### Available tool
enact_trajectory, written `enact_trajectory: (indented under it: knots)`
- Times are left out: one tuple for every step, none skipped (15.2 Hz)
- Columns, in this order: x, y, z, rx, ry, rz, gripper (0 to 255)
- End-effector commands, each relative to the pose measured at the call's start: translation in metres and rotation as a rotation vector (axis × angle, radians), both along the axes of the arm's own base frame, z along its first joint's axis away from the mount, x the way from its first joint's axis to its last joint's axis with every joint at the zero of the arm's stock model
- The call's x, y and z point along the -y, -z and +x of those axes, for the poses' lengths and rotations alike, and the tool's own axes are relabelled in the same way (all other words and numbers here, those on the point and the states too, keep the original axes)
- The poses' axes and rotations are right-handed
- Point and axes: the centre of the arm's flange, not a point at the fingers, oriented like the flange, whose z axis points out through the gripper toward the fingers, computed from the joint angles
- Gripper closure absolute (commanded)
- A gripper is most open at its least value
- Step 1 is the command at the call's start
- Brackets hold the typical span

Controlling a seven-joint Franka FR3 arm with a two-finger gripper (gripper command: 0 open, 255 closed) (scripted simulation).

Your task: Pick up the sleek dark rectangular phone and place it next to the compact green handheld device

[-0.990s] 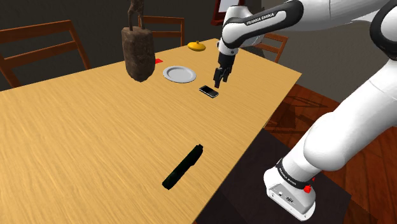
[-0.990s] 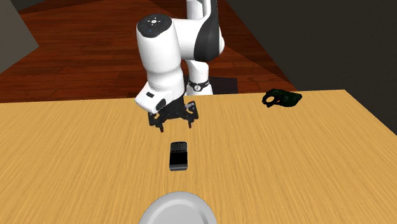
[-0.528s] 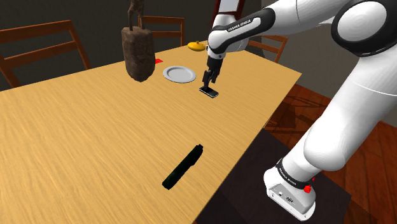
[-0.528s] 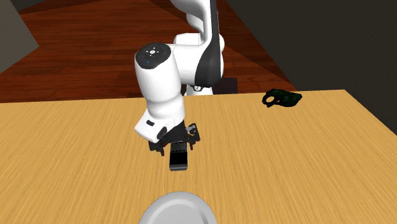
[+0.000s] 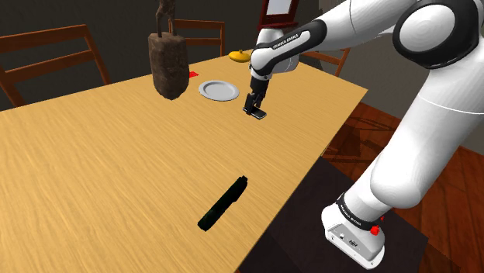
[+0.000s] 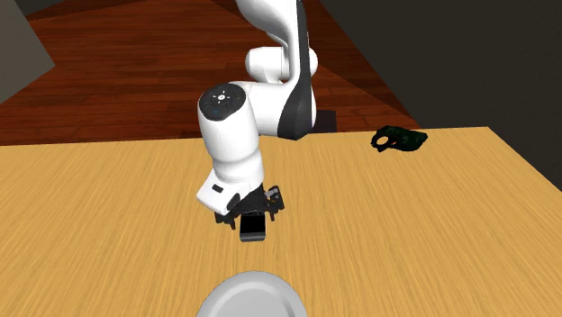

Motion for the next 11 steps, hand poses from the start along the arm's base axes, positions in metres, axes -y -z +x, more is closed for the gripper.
enact_trajectory:
  knots:
    - [-0.0002,0.0008,0.0003,0.000,0.000,0.000,0]
    - [-0.0002,0.0008,0.0003,0.000,0.000,0.000,0]
    - [-0.0002,0.0008,0.0003,0.000,0.000,0.000,0]
    - [-0.0002,0.0008,0.0003,0.000,0.000,0.000,0]
    - [-0.0002,0.0007,0.0003,0.000,0.000,0.000,0]
    - [-0.0002,0.0007,0.0003,0.000,0.000,0.000,255]
    - [-0.0002,0.0007,0.0003,0.000,0.000,0.000,255]
    - [-0.0002,0.0007,0.0002,0.000,0.000,0.000,255]
    - [-0.0002,0.0006,0.0002,0.000,0.000,0.000,255]
    - [-0.0004,0.0005,0.0001,0.000,0.000,0.000,255]
    - [-0.0004,0.0005,0.0000,0.000,0.000,0.000,255]
